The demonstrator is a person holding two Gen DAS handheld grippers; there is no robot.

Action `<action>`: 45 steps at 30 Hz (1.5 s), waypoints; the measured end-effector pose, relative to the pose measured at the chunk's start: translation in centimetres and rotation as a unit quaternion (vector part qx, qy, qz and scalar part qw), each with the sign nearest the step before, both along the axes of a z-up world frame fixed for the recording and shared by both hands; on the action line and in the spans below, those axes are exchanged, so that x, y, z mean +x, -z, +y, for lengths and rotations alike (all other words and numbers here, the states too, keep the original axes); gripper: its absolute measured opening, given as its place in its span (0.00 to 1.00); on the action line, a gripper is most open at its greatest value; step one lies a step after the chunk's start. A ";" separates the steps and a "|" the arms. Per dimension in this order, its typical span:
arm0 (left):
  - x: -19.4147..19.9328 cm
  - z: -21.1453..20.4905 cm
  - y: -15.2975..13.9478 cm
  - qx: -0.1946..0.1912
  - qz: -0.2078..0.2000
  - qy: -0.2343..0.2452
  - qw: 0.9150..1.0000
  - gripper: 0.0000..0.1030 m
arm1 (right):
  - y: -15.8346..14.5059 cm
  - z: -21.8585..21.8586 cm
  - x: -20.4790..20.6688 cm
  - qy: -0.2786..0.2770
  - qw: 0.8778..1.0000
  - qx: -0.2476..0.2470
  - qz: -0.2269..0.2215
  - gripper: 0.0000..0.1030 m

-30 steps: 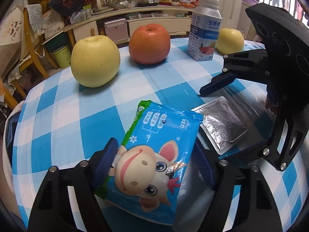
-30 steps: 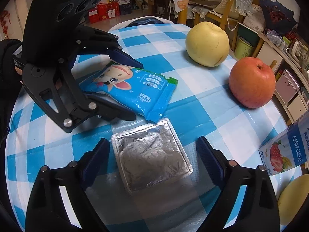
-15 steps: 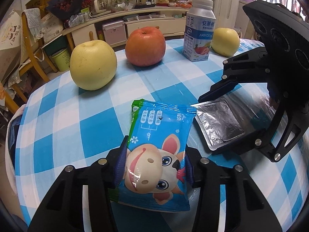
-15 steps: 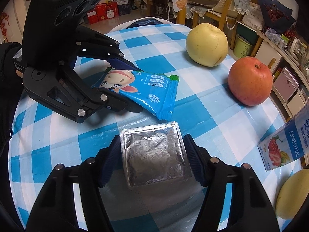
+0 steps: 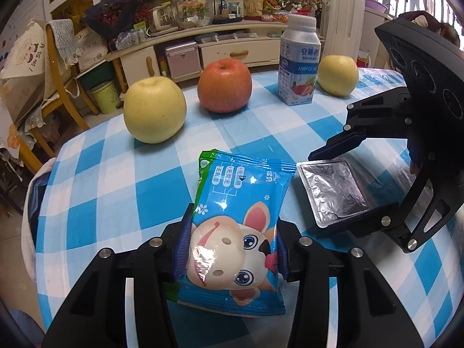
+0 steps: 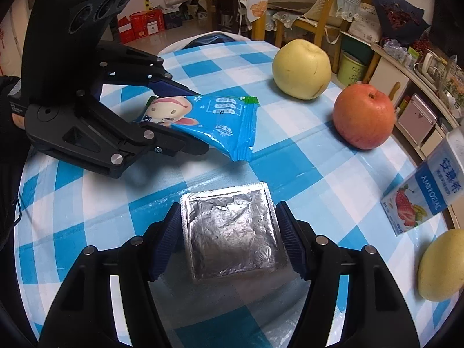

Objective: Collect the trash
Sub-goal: 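Carry the blue packet with the left tool while the right tool carries the foil tray to the bucket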

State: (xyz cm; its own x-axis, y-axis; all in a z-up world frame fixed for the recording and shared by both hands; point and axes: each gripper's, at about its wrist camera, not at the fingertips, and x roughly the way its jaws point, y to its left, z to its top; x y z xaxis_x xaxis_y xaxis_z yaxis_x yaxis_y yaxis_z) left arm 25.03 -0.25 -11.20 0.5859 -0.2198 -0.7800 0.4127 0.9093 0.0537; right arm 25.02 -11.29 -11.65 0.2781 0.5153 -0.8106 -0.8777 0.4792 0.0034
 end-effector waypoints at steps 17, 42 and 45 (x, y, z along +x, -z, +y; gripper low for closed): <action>-6.1 3.7 -7.7 -0.013 -0.071 -0.131 0.989 0.47 | -8.6 -0.8 -4.7 0.142 0.986 0.057 -0.073 0.64; -19.7 18.6 -17.3 -0.026 -0.148 -0.318 0.936 0.47 | -19.3 14.3 -14.3 0.069 0.982 0.133 -0.114 0.65; -20.7 20.6 -17.5 -0.026 -0.150 -0.338 0.929 0.47 | -19.7 16.9 -15.1 0.051 0.983 0.134 -0.114 0.65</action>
State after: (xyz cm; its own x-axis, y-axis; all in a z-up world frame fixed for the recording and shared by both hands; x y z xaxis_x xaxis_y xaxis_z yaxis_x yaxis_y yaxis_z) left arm 4.38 20.34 6.33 0.7929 0.2451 -0.5578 -0.2802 0.9597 0.0235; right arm 9.89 5.59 8.07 0.4990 0.6614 -0.5600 -0.8174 0.5739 -0.0506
